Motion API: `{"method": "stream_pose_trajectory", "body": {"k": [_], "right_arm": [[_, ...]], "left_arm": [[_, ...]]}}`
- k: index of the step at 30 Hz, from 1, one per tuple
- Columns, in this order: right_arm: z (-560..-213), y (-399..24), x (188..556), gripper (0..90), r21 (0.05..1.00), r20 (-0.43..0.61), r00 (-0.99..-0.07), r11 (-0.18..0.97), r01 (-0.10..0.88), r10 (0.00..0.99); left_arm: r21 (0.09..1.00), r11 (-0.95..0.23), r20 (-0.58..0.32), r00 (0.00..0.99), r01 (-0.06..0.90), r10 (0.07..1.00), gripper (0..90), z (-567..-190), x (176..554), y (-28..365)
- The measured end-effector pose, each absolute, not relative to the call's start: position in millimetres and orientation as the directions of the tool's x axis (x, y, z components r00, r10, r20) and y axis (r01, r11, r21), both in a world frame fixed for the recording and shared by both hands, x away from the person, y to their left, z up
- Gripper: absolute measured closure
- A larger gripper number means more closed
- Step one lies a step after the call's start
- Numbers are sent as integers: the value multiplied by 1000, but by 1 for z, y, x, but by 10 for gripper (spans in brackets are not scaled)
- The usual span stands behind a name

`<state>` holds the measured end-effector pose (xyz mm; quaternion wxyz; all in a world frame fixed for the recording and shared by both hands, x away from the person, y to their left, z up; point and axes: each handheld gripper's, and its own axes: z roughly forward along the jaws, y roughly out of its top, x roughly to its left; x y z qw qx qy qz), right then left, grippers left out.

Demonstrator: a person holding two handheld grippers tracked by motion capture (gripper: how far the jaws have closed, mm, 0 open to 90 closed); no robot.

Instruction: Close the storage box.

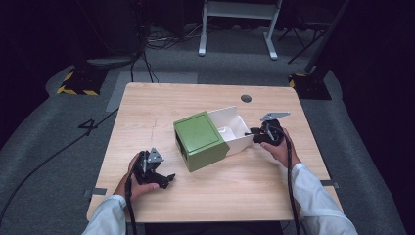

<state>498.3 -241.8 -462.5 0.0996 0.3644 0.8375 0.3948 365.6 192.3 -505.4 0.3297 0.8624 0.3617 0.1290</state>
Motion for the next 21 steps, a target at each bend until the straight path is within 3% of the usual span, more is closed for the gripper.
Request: {"method": "stream_pose_trajectory", "body": {"k": [2,21], "right_arm": [[-464,-239,498,666,738,129,-726,424,526,675],[-454,-221,498,737,744,86,-750,458,487,656]], "left_arm": [[663,-521,-18,707,538,707,4,-506,366,192],[663,-510,-15,691,548,722,3,-505,384,181]]}}
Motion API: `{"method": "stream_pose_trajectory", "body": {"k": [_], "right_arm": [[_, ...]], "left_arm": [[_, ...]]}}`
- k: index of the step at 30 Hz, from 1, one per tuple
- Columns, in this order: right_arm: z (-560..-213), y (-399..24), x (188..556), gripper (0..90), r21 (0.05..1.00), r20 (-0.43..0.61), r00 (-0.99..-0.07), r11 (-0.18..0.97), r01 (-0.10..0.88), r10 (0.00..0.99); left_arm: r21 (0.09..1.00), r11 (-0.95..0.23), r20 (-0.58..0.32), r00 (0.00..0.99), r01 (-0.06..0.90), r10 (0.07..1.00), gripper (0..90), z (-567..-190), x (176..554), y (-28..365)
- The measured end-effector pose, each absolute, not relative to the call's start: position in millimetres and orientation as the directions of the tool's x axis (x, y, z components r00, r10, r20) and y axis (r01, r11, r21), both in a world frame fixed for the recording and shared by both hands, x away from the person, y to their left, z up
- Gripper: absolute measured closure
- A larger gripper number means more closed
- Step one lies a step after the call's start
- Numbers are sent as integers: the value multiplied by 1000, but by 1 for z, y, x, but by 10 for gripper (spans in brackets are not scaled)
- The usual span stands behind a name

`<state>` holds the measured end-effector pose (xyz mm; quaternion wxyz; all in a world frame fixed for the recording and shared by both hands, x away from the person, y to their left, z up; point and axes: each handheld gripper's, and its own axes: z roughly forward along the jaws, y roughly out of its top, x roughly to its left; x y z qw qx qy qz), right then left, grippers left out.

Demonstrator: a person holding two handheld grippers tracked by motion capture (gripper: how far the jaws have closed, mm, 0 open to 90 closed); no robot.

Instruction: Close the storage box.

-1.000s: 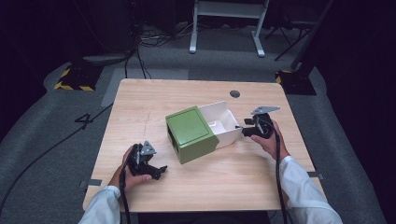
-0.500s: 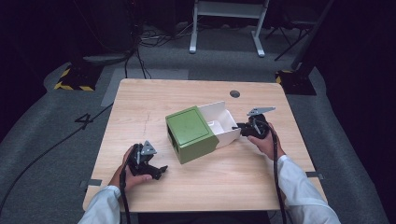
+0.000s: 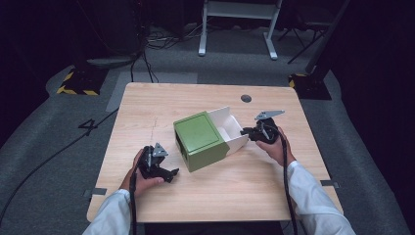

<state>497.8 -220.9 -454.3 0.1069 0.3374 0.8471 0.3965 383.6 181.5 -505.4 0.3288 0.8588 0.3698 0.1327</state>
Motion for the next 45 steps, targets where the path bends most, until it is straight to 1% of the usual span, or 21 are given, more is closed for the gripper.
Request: {"method": "stream_pose_trajectory", "body": {"k": [9,20,25,34,36,42,45], "right_arm": [[-454,-204,489,719,740,77,-782,490,461,619],[-451,-189,483,695,741,61,-789,502,446,611],[-449,-178,478,684,741,56,-803,515,431,593],[-450,-164,472,669,736,64,-823,530,420,564],[-452,-159,472,649,728,71,-829,539,423,554],[-452,-155,469,641,726,69,-830,542,423,554],[-451,-152,466,632,721,48,-831,557,413,554]], "left_arm": [[664,-509,-13,689,548,724,5,-505,383,181],[663,-510,-13,689,548,724,5,-505,383,181],[664,-510,-13,690,548,724,5,-505,383,181],[663,-510,-13,690,548,724,5,-505,383,181],[664,-510,-13,690,548,724,5,-505,383,181],[663,-510,-13,690,548,724,5,-505,383,181],[663,-510,-13,690,548,724,5,-505,383,181]]}}
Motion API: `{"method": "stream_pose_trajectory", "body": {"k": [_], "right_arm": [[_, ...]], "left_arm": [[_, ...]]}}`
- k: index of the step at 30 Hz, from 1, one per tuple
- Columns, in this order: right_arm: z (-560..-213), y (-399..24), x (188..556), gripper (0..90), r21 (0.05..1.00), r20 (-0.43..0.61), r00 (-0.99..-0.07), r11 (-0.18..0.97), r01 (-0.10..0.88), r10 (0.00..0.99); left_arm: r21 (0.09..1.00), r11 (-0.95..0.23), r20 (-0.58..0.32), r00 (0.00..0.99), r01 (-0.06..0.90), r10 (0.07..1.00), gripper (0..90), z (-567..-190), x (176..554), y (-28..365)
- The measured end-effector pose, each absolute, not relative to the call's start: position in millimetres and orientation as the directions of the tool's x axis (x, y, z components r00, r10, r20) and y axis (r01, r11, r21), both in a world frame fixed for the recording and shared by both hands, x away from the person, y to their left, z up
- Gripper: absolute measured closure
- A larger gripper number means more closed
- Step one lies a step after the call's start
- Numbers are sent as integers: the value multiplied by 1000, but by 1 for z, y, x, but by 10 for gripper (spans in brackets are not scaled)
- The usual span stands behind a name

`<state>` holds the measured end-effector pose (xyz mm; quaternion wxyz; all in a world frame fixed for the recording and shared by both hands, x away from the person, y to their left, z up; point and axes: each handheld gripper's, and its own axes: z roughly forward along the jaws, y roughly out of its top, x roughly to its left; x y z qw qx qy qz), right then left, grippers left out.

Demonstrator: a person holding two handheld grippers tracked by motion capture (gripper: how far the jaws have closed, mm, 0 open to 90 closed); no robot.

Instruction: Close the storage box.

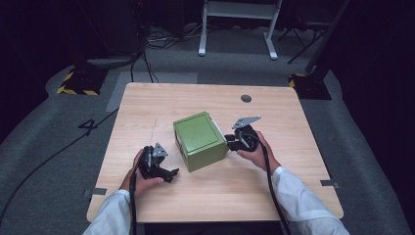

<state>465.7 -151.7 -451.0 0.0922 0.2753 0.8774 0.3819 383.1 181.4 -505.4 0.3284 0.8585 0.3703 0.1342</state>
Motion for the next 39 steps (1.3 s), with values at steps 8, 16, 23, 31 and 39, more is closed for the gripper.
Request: {"method": "stream_pose_trajectory", "body": {"k": [8,16,23,31,39], "right_arm": [[-449,-152,464,586,722,42,-841,565,399,540],[-448,-156,465,564,723,36,-842,567,394,539],[-446,-158,465,509,723,15,-841,576,382,541],[-441,-162,464,441,723,-12,-837,583,371,547],[-437,-168,464,297,726,-30,-829,582,366,559]], "left_arm": [[663,-510,-13,689,548,724,5,-505,383,181],[662,-508,-16,688,551,725,5,-505,382,181],[661,-511,-14,690,549,724,5,-505,382,181],[662,-511,-14,690,549,724,5,-505,382,181],[662,-511,-14,690,549,724,5,-505,382,181]]}}
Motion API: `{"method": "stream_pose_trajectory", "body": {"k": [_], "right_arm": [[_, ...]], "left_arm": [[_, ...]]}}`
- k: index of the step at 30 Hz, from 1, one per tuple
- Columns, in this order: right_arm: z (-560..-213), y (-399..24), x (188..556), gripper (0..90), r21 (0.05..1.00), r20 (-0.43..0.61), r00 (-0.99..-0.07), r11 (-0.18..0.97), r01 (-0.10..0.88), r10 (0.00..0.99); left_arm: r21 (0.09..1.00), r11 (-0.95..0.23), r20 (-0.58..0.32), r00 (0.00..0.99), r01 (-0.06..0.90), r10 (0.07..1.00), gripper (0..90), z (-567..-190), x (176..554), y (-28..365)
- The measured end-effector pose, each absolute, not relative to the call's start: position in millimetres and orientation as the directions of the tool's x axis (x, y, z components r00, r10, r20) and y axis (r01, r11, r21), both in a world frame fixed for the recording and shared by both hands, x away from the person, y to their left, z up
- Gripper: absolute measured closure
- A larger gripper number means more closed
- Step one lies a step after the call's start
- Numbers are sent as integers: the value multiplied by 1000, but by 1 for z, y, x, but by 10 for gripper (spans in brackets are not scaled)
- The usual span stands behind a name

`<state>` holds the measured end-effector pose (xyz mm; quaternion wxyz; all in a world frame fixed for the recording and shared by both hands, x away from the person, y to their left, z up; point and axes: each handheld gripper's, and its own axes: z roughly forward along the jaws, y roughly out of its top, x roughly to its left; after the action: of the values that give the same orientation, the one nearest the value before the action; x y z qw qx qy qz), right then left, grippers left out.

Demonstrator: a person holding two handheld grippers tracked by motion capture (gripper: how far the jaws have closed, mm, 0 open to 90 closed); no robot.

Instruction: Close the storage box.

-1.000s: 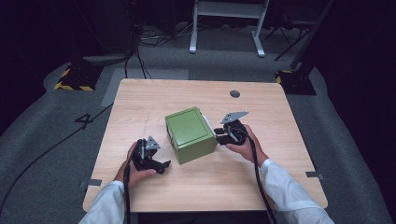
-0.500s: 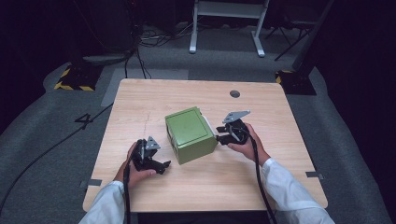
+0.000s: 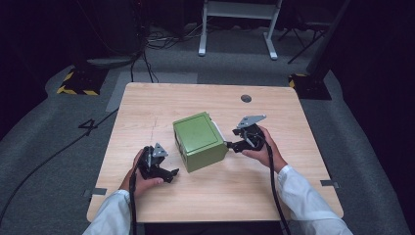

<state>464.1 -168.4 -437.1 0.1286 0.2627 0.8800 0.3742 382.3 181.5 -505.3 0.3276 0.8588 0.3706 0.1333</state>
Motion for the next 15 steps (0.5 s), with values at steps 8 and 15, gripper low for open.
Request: {"method": "stream_pose_trajectory", "body": {"k": [8,15], "right_arm": [[-434,-182,461,240,686,-109,-809,632,359,578],[-434,-196,454,216,662,-151,-806,664,347,572]], "left_arm": [[662,-511,-14,690,549,724,5,-505,382,182],[663,-508,-17,690,549,723,5,-506,382,182]]}}
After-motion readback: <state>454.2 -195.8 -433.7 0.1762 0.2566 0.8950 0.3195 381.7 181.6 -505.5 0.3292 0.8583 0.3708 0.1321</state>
